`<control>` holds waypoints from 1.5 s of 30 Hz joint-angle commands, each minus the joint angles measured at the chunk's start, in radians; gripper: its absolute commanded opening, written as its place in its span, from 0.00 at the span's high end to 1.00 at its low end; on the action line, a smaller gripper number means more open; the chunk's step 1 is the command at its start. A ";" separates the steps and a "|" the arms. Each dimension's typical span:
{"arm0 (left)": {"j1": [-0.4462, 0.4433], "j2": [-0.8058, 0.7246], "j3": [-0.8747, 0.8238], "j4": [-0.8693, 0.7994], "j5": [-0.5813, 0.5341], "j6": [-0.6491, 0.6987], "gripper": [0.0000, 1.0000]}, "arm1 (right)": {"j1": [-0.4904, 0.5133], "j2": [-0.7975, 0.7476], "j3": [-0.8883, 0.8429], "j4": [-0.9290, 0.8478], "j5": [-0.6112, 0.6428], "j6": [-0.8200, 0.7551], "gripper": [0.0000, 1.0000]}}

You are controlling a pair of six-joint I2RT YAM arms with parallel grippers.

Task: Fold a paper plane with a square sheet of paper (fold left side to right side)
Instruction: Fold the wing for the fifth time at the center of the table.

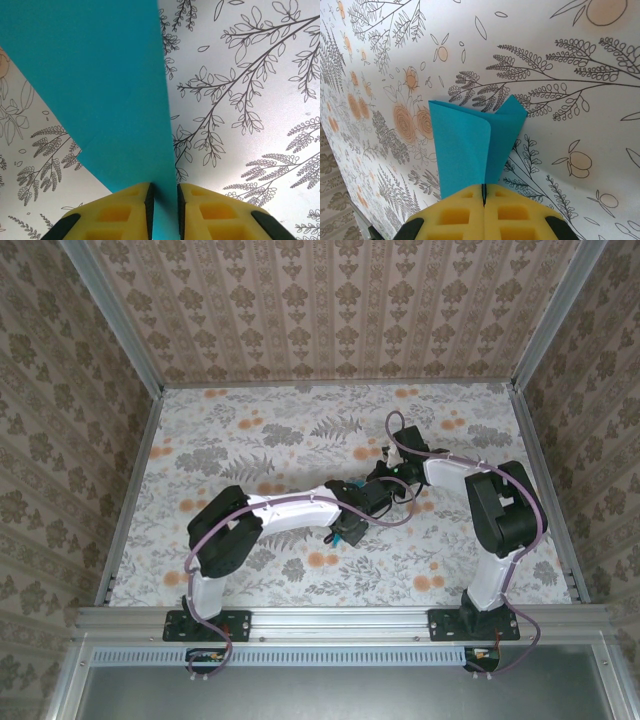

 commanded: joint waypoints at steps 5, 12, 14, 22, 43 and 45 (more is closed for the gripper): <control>-0.003 0.047 0.028 -0.015 0.042 -0.002 0.82 | 0.008 0.023 0.023 -0.043 0.036 -0.008 1.00; 0.031 0.021 -0.001 0.028 0.107 -0.012 0.86 | -0.003 -0.019 0.000 -0.013 0.035 -0.010 0.95; 0.050 -0.006 -0.024 0.058 0.144 -0.015 0.87 | -0.014 -0.056 -0.019 0.012 0.036 -0.012 0.89; 0.152 -0.087 -0.117 0.204 0.380 -0.056 0.93 | -0.072 -0.260 -0.119 -0.011 0.171 -0.099 0.53; 0.310 -0.062 -0.258 0.545 0.795 -0.272 0.93 | -0.021 -0.400 -0.460 0.341 0.141 -0.077 0.33; 0.315 -0.055 -0.266 0.564 0.809 -0.283 0.93 | -0.014 -0.395 -0.464 0.360 0.146 -0.074 0.33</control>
